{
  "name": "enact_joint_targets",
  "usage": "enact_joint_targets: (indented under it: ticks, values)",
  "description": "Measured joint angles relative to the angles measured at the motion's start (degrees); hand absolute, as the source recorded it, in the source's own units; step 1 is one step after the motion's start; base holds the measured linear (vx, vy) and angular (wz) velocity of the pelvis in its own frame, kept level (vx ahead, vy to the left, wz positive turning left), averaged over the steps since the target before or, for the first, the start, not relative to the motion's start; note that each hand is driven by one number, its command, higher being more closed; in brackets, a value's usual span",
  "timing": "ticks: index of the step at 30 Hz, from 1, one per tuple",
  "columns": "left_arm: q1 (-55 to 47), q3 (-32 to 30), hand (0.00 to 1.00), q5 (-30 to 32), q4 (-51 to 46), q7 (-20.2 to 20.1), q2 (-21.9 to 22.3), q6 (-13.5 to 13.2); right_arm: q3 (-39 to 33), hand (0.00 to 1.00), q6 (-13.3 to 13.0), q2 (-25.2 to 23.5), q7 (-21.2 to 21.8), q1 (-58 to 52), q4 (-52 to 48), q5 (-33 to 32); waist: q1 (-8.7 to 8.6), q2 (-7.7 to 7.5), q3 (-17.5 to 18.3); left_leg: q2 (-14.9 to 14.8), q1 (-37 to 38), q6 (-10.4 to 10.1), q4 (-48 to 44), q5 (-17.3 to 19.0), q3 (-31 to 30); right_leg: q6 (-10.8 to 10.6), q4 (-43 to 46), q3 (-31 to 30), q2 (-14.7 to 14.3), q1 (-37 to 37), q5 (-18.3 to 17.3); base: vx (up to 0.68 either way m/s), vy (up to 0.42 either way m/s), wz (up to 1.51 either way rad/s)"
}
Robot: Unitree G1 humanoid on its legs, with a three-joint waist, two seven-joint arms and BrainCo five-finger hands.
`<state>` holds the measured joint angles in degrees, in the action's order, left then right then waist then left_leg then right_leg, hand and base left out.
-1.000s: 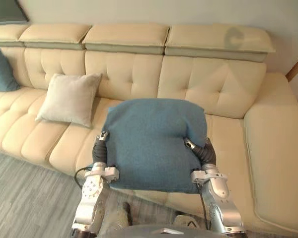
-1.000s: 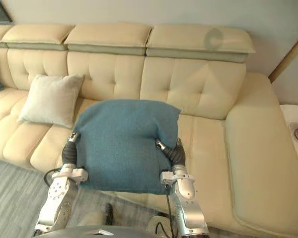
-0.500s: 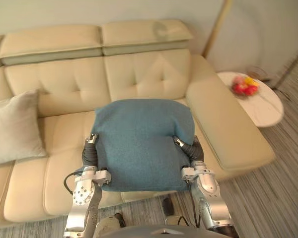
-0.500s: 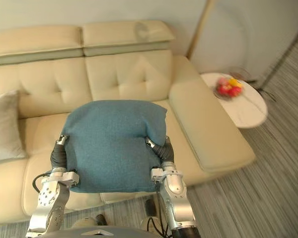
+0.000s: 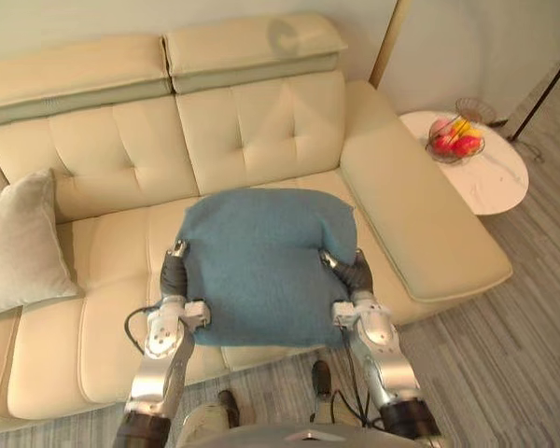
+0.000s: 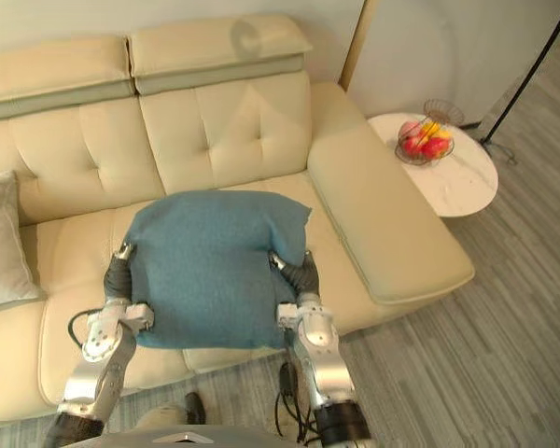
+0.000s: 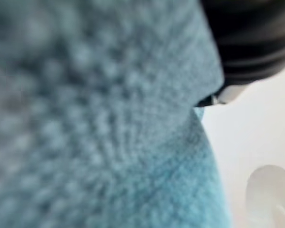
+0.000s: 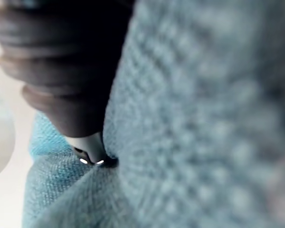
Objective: Pick up cushions and gather them together orderly.
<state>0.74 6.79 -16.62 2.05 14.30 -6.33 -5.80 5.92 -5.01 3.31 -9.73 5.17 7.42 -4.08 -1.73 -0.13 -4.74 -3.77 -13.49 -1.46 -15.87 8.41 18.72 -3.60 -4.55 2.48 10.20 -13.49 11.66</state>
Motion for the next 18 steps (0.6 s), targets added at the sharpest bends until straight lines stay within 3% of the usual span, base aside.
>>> enact_joint_targets:
  ticks: [3,8,11,13,14,15,18]
  values:
    - [16.4,0.14,1.0,1.03,5.59,4.33,-3.54,-0.05,-0.08,1.0,0.37,2.89,-5.71,17.28,6.08,2.28,-0.32,0.46,-6.4,0.38,-5.31,0.78,0.18,-2.43,-0.48,0.28,-0.01,1.64,0.3,-4.95,3.54,-0.12,0.006,0.11]
    - [36.31,0.11,1.0,1.0,12.06,9.92,-7.61,-0.14,-2.66,1.0,1.66,6.5,-11.83,39.17,12.0,4.58,-0.3,0.47,-11.49,0.74,-12.51,0.83,1.23,-5.88,-1.73,0.98,0.0,2.73,0.51,-11.85,5.54,-0.14,-0.029,0.19]
    - [48.53,-0.19,1.0,0.99,17.22,12.78,-10.64,-1.18,-4.2,1.0,1.77,7.98,-15.39,51.96,15.61,6.76,-0.24,0.51,-12.56,0.95,-16.58,0.58,3.31,-8.57,-2.22,1.03,0.0,2.94,0.49,-16.44,6.35,-0.1,-0.037,0.17]
    - [57.45,-1.51,1.0,1.0,20.26,13.64,-11.84,-1.78,-5.26,1.0,1.93,9.26,-18.0,61.03,18.26,7.56,-0.55,0.69,-15.87,0.91,-17.62,0.38,4.09,-9.74,-3.01,0.95,0.01,3.44,0.38,-17.35,6.82,-0.09,-0.016,0.19]
    - [63.09,-2.44,0.0,1.03,23.63,14.02,-11.95,-2.17,-6.52,1.0,2.27,9.5,-19.44,66.7,21.26,9.08,-0.79,0.68,-15.92,0.91,-19.81,0.44,4.18,-10.31,-3.23,1.05,0.0,3.81,0.37,-19.35,7.26,-0.11,-0.005,0.21]
    - [69.32,-3.2,0.0,1.16,27.7,14.46,-12.35,-2.32,-7.26,0.0,2.72,10.12,-21.17,72.78,24.12,9.74,-0.92,0.69,-16.01,0.96,-22.34,0.51,4.26,-11.02,-3.52,1.52,-0.01,4.24,0.41,-21.7,7.97,-0.11,-0.001,0.21]
    - [78.65,-4.4,0.0,1.61,31.9,16.58,-12.86,-2.32,-8.23,0.0,2.82,11.25,-24.47,82.6,27.43,11.12,-1.04,0.81,-18.04,1.26,-24.78,0.59,6.01,-12.84,-4.35,1.6,-0.02,4.56,0.47,-24.39,8.82,-0.08,0.021,0.22]
